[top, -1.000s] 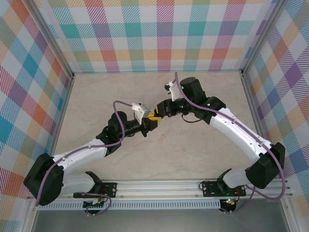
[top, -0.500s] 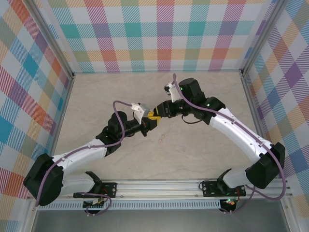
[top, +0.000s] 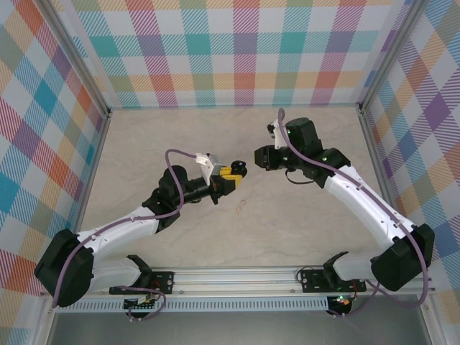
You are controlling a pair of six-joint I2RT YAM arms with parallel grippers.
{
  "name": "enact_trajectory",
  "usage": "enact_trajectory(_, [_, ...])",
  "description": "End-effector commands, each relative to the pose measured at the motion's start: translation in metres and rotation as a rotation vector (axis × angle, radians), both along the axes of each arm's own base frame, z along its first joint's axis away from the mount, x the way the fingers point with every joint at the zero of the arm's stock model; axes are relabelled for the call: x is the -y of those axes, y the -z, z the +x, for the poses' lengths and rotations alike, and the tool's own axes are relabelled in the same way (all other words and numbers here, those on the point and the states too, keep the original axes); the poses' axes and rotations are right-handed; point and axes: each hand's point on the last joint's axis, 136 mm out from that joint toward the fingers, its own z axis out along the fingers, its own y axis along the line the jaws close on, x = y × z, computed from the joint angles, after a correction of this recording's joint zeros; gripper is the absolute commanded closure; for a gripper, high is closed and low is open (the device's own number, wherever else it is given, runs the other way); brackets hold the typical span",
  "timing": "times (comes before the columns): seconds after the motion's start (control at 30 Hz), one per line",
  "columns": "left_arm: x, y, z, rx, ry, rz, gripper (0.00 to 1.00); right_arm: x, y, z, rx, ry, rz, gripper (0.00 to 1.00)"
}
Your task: Insert wireless bluetooth earbuds into charging case
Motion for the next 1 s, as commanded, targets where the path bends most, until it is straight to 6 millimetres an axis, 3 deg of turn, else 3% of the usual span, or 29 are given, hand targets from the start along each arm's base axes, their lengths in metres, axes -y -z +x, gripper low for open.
enact_trajectory(0.0, [0.011,-0.035,-0.022,0.067,0.130,-0.107,0.90,-0.006,0.001,-0.003,-0.002,-0.074,0.070,0.79])
enact_trajectory(0.17, [0.018,-0.046,-0.034,0.073,0.224,-0.145,0.90,-0.022,-0.002,-0.013,-0.007,-0.184,0.154,0.83])
enact_trajectory(0.43, [0.024,-0.041,-0.037,0.039,0.273,-0.144,0.90,-0.037,-0.023,-0.029,0.026,-0.314,0.271,0.84])
enact_trajectory(0.73, [0.028,-0.025,-0.022,-0.027,0.223,-0.112,0.89,-0.040,-0.055,-0.052,0.081,-0.415,0.365,0.84])
enact_trajectory(0.87, [0.029,-0.021,-0.016,-0.050,0.197,-0.097,0.89,-0.035,-0.057,-0.050,0.103,-0.380,0.340,0.82])
enact_trajectory(0.97, [0.028,-0.013,-0.003,-0.093,0.130,-0.070,0.89,-0.021,-0.042,-0.030,0.095,-0.236,0.230,0.80])
